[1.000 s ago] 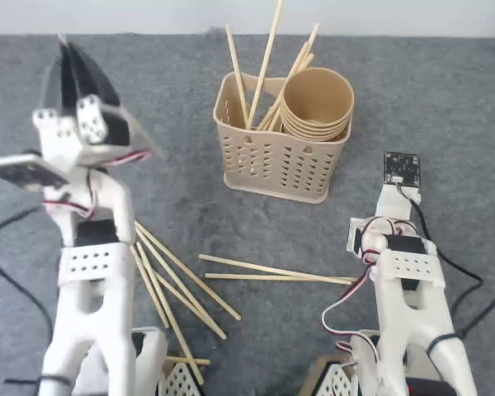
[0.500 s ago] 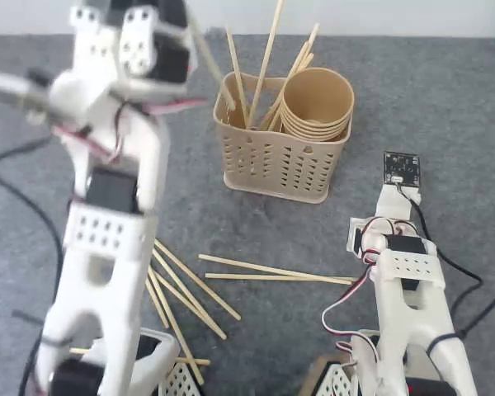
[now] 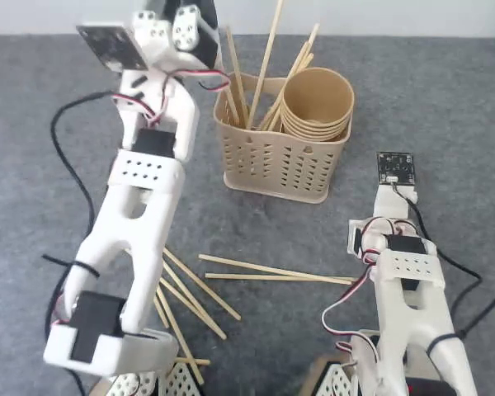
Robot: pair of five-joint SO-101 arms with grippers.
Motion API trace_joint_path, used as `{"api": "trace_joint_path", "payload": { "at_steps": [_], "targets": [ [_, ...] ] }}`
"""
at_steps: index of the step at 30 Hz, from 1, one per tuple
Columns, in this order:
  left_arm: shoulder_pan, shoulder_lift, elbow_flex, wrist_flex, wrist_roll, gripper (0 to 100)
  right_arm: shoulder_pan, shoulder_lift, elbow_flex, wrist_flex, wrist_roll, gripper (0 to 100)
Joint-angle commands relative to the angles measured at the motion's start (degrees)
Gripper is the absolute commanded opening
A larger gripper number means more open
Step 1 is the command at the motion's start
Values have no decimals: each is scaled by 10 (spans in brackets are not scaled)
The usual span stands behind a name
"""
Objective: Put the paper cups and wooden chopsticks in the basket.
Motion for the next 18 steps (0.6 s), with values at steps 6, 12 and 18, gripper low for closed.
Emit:
{"api": "trace_joint_path", "payload": {
  "at_steps": [6,12,18],
  "targets": [
    [1,-1,82,-75,-4,12,1,-12,-16,-10,7,8],
    [6,-18,98,-15,0,203,1,-12,-16,-10,7,9],
    [12,-142,74,223,2,358,1,-11,-16,-10,7,9]
  ]
}}
